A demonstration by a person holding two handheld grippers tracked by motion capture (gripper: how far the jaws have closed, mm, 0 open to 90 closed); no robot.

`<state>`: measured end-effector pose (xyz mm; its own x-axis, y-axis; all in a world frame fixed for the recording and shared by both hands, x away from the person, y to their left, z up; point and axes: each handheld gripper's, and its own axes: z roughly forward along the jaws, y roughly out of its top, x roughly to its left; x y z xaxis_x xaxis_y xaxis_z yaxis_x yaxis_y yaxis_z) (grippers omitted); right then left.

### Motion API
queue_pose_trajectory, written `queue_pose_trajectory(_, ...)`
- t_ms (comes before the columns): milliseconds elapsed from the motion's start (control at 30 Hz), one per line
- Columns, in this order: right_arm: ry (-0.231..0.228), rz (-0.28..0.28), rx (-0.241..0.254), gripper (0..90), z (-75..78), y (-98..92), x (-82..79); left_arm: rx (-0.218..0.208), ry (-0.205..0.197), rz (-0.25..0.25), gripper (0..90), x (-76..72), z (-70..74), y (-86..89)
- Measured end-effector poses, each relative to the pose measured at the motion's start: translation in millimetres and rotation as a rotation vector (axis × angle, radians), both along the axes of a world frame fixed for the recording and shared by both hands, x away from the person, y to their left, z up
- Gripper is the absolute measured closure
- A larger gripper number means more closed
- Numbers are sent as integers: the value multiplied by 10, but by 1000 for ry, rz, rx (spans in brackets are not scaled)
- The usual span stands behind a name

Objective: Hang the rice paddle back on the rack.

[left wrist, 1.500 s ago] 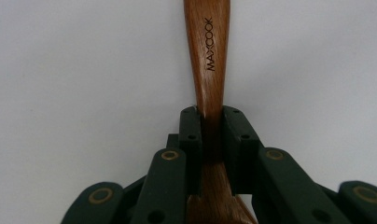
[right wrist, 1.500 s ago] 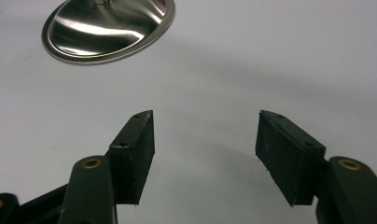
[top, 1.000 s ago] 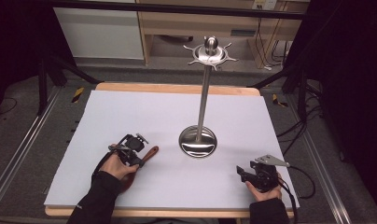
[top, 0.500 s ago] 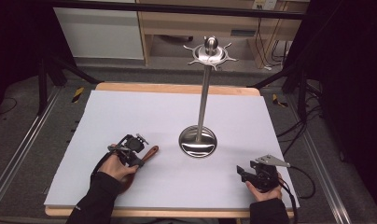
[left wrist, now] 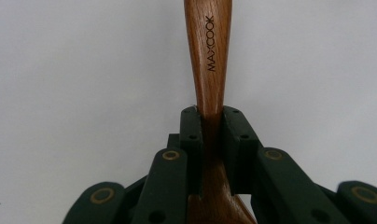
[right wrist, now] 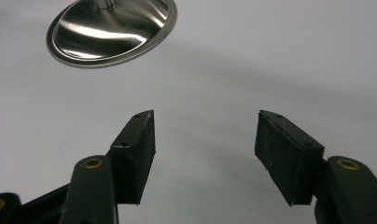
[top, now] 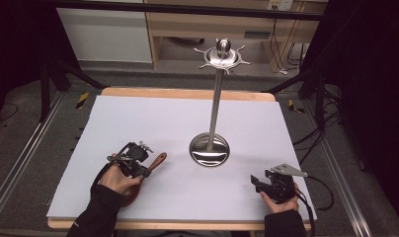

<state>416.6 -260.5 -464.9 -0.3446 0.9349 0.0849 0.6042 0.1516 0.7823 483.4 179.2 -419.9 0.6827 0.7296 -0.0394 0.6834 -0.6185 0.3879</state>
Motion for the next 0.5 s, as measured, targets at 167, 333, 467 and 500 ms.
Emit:
queue_pose_trajectory(167,-6,-1,2,385,5,-4,-5,-44,-41,1,787,-61,104,40)
queue_pose_trajectory(333,-6,-2,4,384,7,-4,-7,-84,-94,4,787,-127,199,75)
queue_pose_trajectory(467,-12,-3,0,380,4,-1,-7,-137,-166,16,787,-205,273,107)
queue_pose_trajectory(500,-13,-3,0,379,4,-2,-7,-151,-186,20,787,-225,288,114)
